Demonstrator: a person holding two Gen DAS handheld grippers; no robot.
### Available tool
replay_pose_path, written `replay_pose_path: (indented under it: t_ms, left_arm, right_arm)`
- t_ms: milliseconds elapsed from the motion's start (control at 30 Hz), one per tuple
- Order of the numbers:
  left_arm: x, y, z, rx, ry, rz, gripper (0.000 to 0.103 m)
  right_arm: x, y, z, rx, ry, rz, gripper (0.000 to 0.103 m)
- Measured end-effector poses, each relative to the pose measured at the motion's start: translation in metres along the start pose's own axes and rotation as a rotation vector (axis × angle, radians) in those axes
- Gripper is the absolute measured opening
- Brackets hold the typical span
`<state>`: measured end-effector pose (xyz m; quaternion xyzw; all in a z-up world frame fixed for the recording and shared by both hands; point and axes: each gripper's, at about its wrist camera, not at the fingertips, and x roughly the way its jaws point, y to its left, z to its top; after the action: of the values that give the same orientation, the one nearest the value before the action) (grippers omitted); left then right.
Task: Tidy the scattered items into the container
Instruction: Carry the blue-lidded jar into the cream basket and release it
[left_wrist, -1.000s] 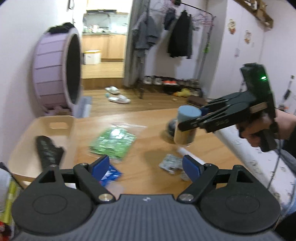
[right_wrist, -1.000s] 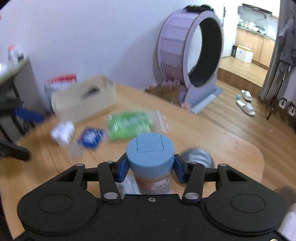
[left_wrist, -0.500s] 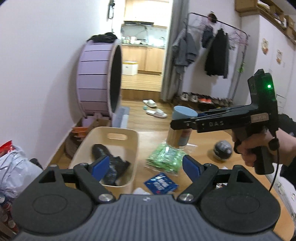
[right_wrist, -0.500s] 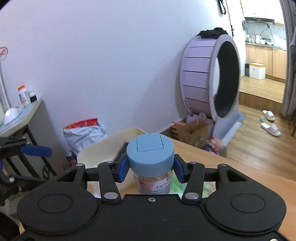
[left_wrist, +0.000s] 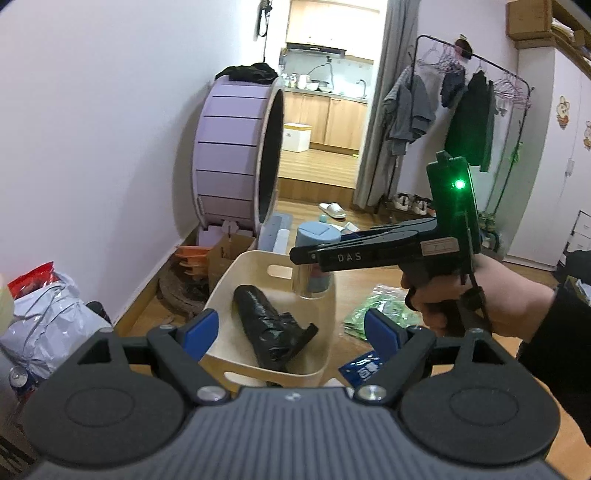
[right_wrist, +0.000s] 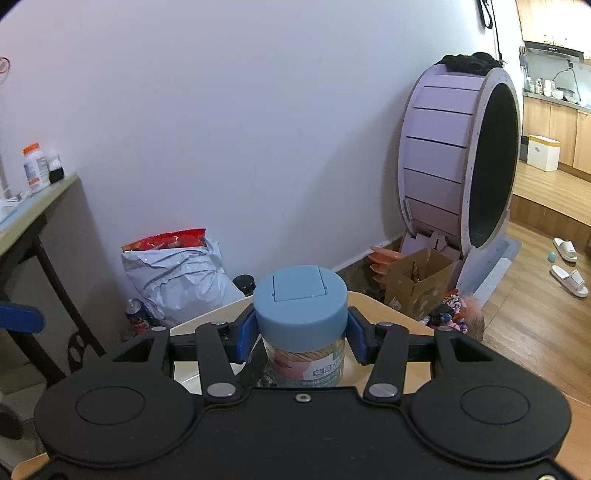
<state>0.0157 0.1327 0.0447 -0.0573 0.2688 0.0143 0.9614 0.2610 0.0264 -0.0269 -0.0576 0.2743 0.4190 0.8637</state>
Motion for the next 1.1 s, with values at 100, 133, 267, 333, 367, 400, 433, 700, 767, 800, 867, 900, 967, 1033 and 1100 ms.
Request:
replay_pose_path:
  t_ms: [100,133,267,333,367,400,433,700,767,800,867,900,967,1033,1100]
  left_arm:
    - [0.005,0.002,-0.002,-0.002,0.014,0.020,0.085]
    - [0.006,0.003,-0.003,0.000,0.017,0.024,0.085]
    - [0.006,0.003,-0.005,0.007,0.013,0.017,0.085]
    - [0.005,0.004,-0.004,0.003,0.008,0.011,0.085]
    - [0.004,0.003,-0.004,0.003,0.007,0.009,0.085]
    - [0.005,0.003,-0.004,0.003,0.007,0.008,0.085]
    - [0.006,0.002,-0.004,0.005,0.007,0.008,0.085]
    - [0.003,0.004,-0.003,0.005,0.001,0.002,0.085]
    - [0.003,0.004,-0.003,0.001,-0.001,-0.004,0.085]
    - [0.003,0.003,-0.003,0.002,-0.001,-0.006,0.085]
    - [0.003,0.000,-0.004,0.009,0.001,-0.016,0.085]
    - [0.003,-0.002,-0.004,0.015,0.003,-0.023,0.085]
    - [0.002,-0.007,-0.006,0.027,0.008,-0.038,0.085]
    - [0.002,-0.012,-0.008,0.047,0.014,-0.055,0.085]
    - [0.003,-0.018,-0.010,0.072,0.024,-0.072,0.085]
  right_arm:
    - [0.015,0.002,-0.002,0.006,0.009,0.000,0.049]
    - [0.019,0.003,-0.003,0.002,0.015,-0.003,0.049]
    - [0.030,0.010,-0.008,-0.043,0.032,-0.049,0.049]
    - [0.032,0.013,-0.010,-0.062,0.039,-0.072,0.049]
    - [0.034,0.013,-0.010,-0.062,0.042,-0.074,0.050]
    - [0.035,0.014,-0.011,-0.061,0.044,-0.074,0.050]
    - [0.035,0.015,-0.012,-0.060,0.038,-0.079,0.052]
    - [0.018,0.022,-0.003,-0.091,-0.017,-0.114,0.074]
    - [0.009,0.021,0.000,-0.092,-0.023,-0.113,0.074]
    - [0.004,0.021,0.001,-0.095,-0.026,-0.116,0.074]
    - [-0.010,0.021,0.002,-0.105,-0.028,-0.121,0.074]
    - [-0.016,0.021,0.002,-0.107,-0.027,-0.126,0.074]
    - [-0.030,0.019,-0.001,-0.101,-0.017,-0.129,0.074]
    - [-0.044,0.016,-0.005,-0.093,-0.001,-0.133,0.074]
    - [-0.057,0.015,-0.013,-0.088,0.015,-0.143,0.074]
